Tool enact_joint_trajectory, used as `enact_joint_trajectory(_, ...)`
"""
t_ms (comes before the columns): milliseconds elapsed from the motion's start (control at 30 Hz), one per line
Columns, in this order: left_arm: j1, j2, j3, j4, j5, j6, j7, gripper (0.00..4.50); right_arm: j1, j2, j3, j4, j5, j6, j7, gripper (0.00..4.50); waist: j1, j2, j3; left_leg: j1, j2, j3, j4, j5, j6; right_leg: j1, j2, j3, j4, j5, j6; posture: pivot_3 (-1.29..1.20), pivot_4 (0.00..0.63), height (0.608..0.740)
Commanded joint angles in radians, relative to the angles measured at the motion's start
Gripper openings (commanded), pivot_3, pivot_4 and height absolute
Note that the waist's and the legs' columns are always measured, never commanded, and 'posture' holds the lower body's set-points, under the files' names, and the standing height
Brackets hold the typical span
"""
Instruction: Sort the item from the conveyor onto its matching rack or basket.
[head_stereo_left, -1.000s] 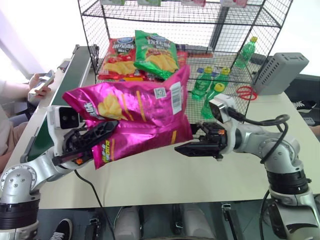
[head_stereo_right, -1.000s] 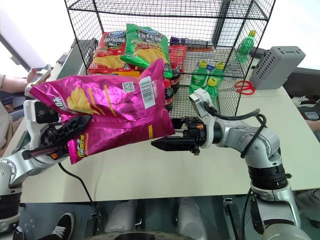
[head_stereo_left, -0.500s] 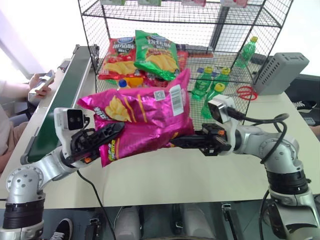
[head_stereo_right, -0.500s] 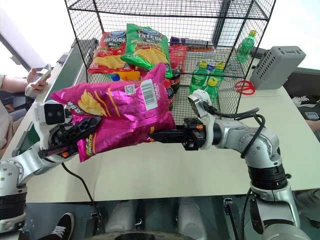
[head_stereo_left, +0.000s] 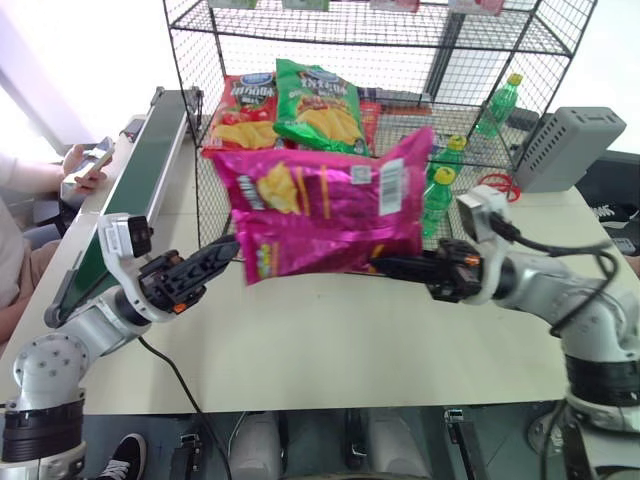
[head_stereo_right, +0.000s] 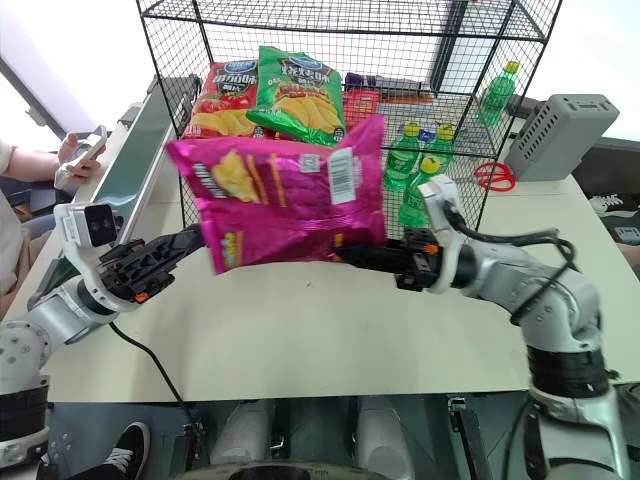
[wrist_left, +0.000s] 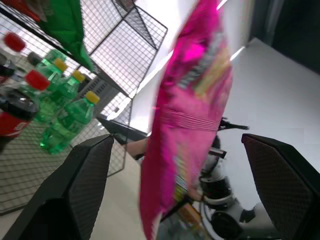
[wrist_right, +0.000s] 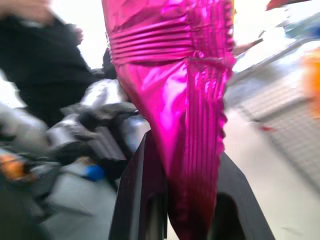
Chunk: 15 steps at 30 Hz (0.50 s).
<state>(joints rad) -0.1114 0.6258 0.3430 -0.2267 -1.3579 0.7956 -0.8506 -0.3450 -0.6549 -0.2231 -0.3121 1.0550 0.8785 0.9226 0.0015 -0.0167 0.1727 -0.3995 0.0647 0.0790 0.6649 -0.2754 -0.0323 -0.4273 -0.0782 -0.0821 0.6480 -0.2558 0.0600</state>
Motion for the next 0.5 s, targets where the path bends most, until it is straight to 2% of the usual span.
enact_joint_trajectory(33,-0.031,-0.018,-0.001,-0.025,0.156,-0.126,-0.021,4.50,-0.011,-0.019,-0.126,-0.062,-0.176,-0.251,-0.069,0.12,0.004,0.000,0.000,0.000,0.000,0.000,0.000,0.000,0.000,0.000,0.000,0.000,0.000,0.000,0.000,0.00,0.150,0.740)
enact_joint_trajectory(100,-0.044,-0.027,-0.027,-0.019,0.252,-0.193,-0.042,4.50,0.001,-0.039,-0.114,-0.057,-0.314,-0.382,-0.073,0.12,0.010,0.000,0.000,0.000,0.000,0.000,0.000,0.000,0.000,0.000,0.000,0.000,0.000,0.000,0.000,0.00,0.150,0.740)
enact_joint_trajectory(167,-0.061,-0.050,-0.053,-0.009,0.317,-0.232,-0.031,4.50,-0.008,-0.027,-0.148,-0.028,-0.300,-0.397,-0.096,0.12,0.011,0.000,0.000,-0.001,0.000,0.000,0.000,0.000,0.000,0.000,0.000,0.000,-0.001,0.000,0.000,0.00,0.150,0.740)
enact_joint_trajectory(233,-0.096,-0.094,-0.068,0.001,0.314,-0.233,-0.012,4.50,-0.023,-0.016,-0.218,-0.001,-0.278,-0.424,-0.137,0.12,0.012,0.000,0.000,-0.001,0.000,0.000,0.000,0.000,0.000,0.000,0.000,0.000,-0.001,0.000,0.000,0.00,0.150,0.740)
enact_joint_trajectory(300,-0.114,-0.114,-0.092,0.013,0.369,-0.275,-0.042,4.50,-0.021,-0.025,-0.230,0.022,-0.388,-0.543,-0.161,0.12,0.013,0.000,0.000,-0.002,0.000,-0.001,0.001,0.000,0.000,0.000,0.000,0.000,-0.001,0.000,0.001,0.00,0.150,0.740)
enact_joint_trajectory(433,-0.140,-0.122,-0.105,0.041,0.398,-0.282,-0.067,4.50,-0.005,-0.032,-0.230,0.038,-0.430,-0.596,-0.169,0.12,0.008,0.000,0.000,-0.002,0.000,0.000,0.000,0.000,0.000,-0.001,0.000,0.000,-0.001,0.000,0.001,0.00,0.150,0.740)
enact_joint_trajectory(500,-0.150,-0.124,-0.108,0.052,0.398,-0.271,-0.078,4.50,0.006,-0.051,-0.198,0.055,-0.526,-0.683,-0.160,0.12,0.007,0.000,0.000,-0.002,0.000,-0.001,0.000,0.000,0.000,-0.001,0.001,-0.001,0.000,0.000,0.001,0.00,0.150,0.740)
